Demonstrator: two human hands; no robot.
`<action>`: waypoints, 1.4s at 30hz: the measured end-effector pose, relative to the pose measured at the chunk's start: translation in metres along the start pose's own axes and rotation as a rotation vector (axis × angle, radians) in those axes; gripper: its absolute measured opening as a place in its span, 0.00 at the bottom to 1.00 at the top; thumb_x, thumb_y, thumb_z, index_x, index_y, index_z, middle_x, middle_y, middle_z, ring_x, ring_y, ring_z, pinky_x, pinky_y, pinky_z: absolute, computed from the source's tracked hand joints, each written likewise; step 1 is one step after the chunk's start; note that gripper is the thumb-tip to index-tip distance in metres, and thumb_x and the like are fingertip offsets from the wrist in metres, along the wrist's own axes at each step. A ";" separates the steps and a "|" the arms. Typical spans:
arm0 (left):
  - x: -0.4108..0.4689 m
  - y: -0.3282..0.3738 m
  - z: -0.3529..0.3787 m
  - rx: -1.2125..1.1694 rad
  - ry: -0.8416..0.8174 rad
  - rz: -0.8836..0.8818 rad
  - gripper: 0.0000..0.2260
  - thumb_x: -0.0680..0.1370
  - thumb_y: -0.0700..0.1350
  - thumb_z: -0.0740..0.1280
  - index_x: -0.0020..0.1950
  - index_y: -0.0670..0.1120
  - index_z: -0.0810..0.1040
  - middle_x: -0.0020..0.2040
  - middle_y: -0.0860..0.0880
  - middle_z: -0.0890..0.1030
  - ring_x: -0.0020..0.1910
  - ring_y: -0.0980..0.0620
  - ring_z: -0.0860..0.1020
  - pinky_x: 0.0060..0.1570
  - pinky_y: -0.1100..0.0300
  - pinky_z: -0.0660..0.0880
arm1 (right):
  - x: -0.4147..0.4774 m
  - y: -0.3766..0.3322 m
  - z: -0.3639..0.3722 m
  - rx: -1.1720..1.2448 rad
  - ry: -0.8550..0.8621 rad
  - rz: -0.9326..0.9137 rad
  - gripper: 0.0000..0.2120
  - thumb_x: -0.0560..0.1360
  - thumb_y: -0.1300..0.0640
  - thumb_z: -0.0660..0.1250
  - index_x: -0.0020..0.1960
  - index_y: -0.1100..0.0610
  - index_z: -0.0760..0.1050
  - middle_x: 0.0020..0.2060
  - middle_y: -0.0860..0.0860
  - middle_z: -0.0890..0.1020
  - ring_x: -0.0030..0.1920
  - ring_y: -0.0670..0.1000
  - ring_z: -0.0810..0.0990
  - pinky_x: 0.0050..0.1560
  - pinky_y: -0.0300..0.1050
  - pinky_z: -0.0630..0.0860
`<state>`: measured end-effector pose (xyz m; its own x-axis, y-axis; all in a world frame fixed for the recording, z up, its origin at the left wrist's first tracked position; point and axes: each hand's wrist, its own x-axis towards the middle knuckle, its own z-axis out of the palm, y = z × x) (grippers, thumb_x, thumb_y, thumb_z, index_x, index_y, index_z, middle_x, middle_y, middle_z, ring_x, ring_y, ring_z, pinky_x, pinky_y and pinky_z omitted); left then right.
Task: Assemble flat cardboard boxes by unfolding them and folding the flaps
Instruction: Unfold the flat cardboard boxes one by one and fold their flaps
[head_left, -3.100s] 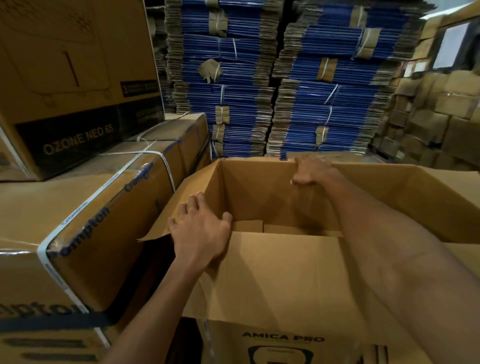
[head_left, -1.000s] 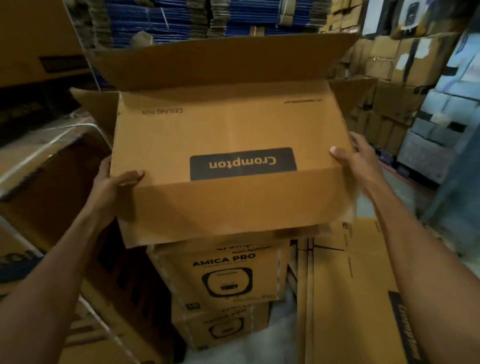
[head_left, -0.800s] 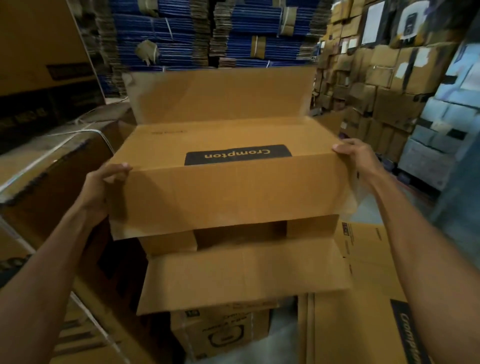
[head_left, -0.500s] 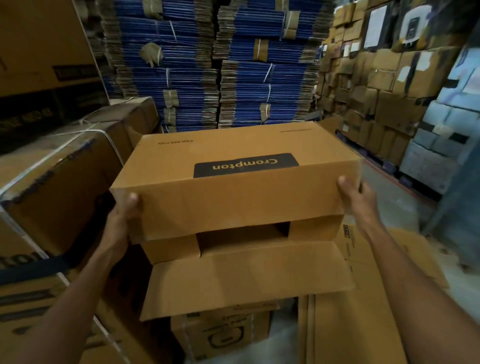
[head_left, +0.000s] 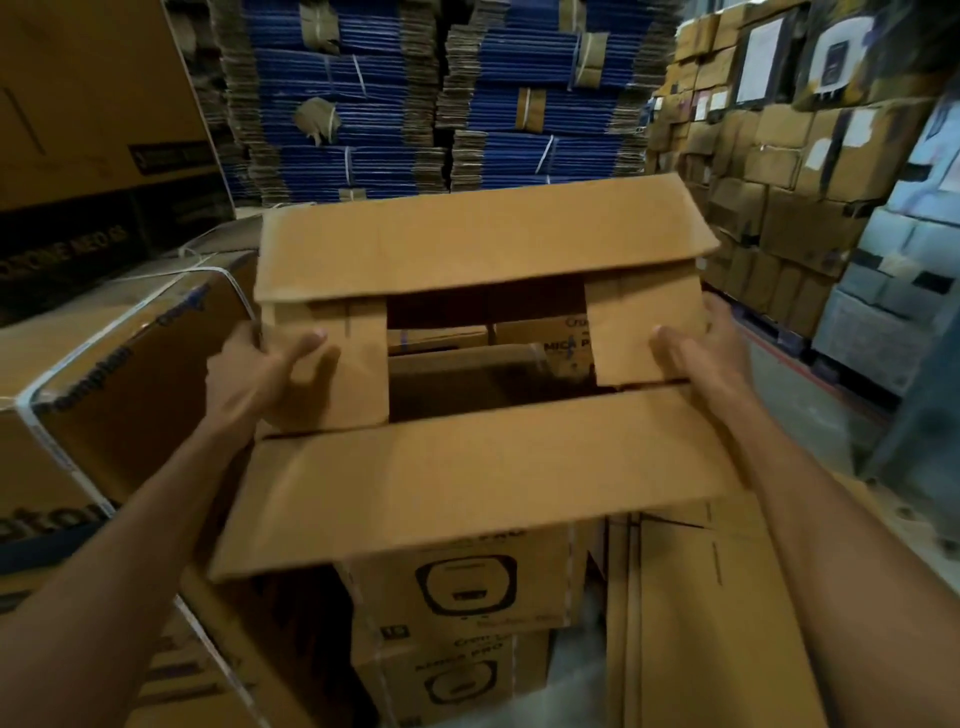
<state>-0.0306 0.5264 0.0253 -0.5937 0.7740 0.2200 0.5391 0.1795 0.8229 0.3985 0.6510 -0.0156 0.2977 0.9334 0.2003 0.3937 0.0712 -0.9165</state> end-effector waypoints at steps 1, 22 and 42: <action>0.009 0.012 -0.007 0.044 -0.009 0.025 0.37 0.75 0.61 0.73 0.79 0.48 0.64 0.72 0.41 0.74 0.68 0.38 0.74 0.65 0.47 0.70 | 0.008 -0.016 -0.004 -0.053 -0.024 -0.021 0.30 0.77 0.52 0.71 0.76 0.48 0.64 0.69 0.53 0.75 0.67 0.58 0.74 0.59 0.50 0.70; 0.057 -0.020 0.021 0.778 -0.165 0.109 0.39 0.77 0.72 0.60 0.81 0.50 0.59 0.81 0.39 0.56 0.79 0.34 0.55 0.74 0.29 0.54 | -0.075 -0.079 0.097 -0.698 -0.713 -0.735 0.25 0.79 0.31 0.54 0.58 0.46 0.79 0.49 0.46 0.82 0.49 0.47 0.80 0.52 0.51 0.76; 0.170 -0.017 0.051 0.803 -0.306 0.273 0.46 0.76 0.74 0.56 0.84 0.49 0.43 0.84 0.46 0.43 0.82 0.40 0.45 0.76 0.29 0.46 | -0.082 -0.029 0.133 -0.653 -0.132 -1.081 0.34 0.80 0.29 0.48 0.52 0.52 0.83 0.43 0.47 0.86 0.41 0.48 0.82 0.50 0.51 0.76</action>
<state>-0.1105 0.6858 0.0218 -0.2604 0.9591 0.1111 0.9612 0.2467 0.1233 0.2466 0.6191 -0.0519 -0.5162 0.5384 0.6661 0.7458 0.6650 0.0404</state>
